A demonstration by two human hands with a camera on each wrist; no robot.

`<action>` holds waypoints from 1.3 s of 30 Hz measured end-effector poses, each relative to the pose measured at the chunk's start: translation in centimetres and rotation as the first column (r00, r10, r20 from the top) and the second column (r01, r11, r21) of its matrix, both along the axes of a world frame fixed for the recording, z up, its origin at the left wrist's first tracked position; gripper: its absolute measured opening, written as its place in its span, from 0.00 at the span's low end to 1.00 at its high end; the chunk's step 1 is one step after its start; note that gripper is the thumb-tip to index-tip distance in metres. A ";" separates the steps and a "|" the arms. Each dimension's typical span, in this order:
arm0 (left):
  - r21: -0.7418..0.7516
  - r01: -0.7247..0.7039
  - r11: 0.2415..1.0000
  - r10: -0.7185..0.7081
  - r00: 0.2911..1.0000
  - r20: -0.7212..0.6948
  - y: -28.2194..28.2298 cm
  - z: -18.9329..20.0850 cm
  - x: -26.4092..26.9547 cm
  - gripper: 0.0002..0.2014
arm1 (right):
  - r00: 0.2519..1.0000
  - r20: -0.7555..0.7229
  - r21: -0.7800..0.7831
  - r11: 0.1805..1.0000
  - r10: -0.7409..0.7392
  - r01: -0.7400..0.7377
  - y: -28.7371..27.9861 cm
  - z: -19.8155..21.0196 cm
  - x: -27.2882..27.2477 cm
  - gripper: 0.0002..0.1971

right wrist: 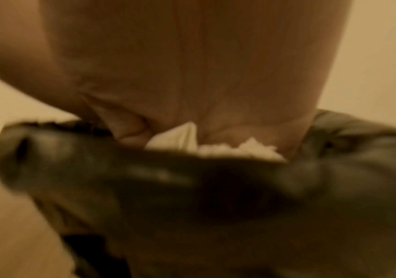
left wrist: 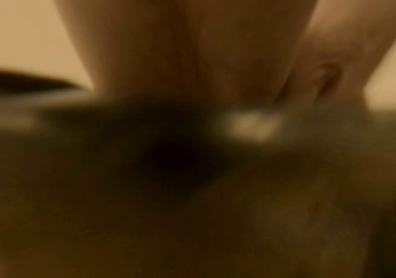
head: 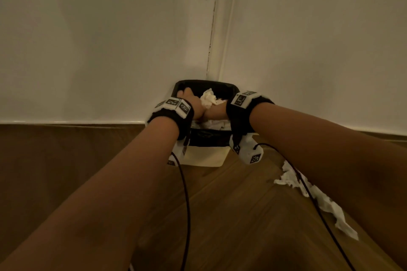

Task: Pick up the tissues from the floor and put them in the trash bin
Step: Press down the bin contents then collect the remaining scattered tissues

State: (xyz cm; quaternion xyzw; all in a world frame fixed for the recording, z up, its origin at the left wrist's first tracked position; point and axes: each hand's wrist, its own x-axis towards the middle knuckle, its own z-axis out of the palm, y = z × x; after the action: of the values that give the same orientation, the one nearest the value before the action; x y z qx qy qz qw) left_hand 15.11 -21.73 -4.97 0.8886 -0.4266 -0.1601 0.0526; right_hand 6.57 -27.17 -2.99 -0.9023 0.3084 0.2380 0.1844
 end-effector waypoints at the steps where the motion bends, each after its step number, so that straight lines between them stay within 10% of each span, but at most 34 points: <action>1: -0.043 -0.027 0.999 0.026 0.999 -0.024 0.3 0.2 0.0 0.23 | 0.998 0.066 -0.015 1.000 0.001 0.000 -0.1 -0.1 -0.2 0.23; 10: -0.499 -0.009 0.866 -0.038 0.996 -0.084 2.6 -1.4 -0.8 0.20 | 0.939 0.336 -0.095 0.989 -0.071 0.109 -0.4 -1.3 -4.1 0.27; 21: -0.613 -0.073 0.787 0.033 0.997 -0.077 4.1 -0.8 -3.4 0.29 | 0.855 0.508 -0.112 0.977 -0.101 0.182 0.7 0.1 -7.9 0.26; 27: -0.746 -0.005 0.666 0.116 0.988 0.097 3.8 0.9 -7.2 0.25 | 0.691 0.707 -0.111 0.942 -0.148 0.315 1.2 0.9 -11.6 0.24; 34: -0.801 0.253 0.543 -0.131 0.967 0.217 1.2 1.8 -15.6 0.19 | 0.516 0.812 -0.059 0.842 -0.272 0.536 -1.1 -0.6 -21.2 0.16; 39: -0.665 0.390 0.638 -0.373 0.911 0.176 -0.8 -1.6 -22.5 0.17 | 0.405 0.734 0.075 0.658 -0.545 0.749 -3.4 -3.7 -30.3 0.14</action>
State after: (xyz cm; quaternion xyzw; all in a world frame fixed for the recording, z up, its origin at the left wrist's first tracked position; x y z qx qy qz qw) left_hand -7.39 -22.49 -6.53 0.6965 -0.6331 0.0119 0.3377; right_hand -23.68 -30.54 -6.71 -0.7411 0.5701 -0.2595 0.2416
